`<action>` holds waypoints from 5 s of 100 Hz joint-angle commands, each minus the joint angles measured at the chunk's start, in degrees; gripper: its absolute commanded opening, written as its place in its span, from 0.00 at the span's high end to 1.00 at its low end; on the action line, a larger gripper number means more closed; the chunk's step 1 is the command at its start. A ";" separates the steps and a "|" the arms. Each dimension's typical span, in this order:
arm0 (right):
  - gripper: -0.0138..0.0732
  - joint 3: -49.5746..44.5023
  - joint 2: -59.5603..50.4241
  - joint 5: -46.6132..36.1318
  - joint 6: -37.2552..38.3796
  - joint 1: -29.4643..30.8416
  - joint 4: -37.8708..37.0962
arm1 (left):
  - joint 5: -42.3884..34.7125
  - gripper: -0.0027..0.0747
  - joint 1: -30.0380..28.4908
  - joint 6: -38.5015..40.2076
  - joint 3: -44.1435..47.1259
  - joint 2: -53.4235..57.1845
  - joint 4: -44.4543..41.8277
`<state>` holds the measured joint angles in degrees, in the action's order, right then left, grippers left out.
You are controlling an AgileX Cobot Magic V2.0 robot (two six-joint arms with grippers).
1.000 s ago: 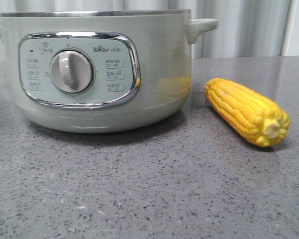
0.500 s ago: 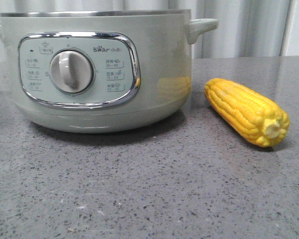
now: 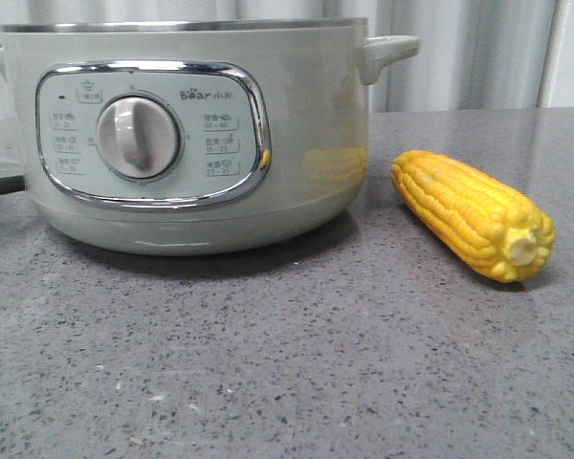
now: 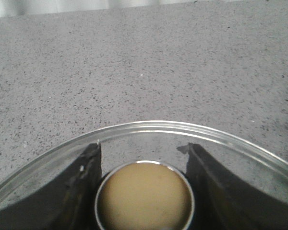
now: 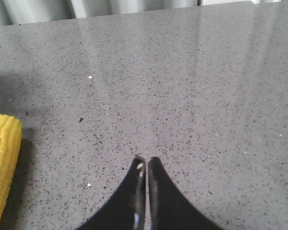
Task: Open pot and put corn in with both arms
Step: 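Lower the glass lid onto the table beside the pot, left gripper, then lower the right gripper over the yellow corn cob and grasp it, then lift the corn cob and carry it over the open pot, right gripper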
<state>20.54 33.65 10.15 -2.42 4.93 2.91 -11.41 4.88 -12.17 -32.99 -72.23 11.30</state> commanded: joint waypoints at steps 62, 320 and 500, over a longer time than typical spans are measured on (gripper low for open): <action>0.93 1.83 0.56 -4.31 -0.13 -0.12 0.02 | -5.56 0.61 0.70 0.38 -2.31 -1.20 0.26; 0.40 39.79 46.05 38.71 -0.24 -19.80 15.49 | 0.69 0.52 0.70 0.38 -2.31 42.92 0.26; 0.93 53.85 29.87 30.23 -13.07 -14.94 32.38 | -0.45 0.52 0.70 0.38 -2.31 42.92 0.26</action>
<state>70.52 62.47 45.14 -9.17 -7.97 28.43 -7.48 5.16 -12.17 -33.46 -29.11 11.30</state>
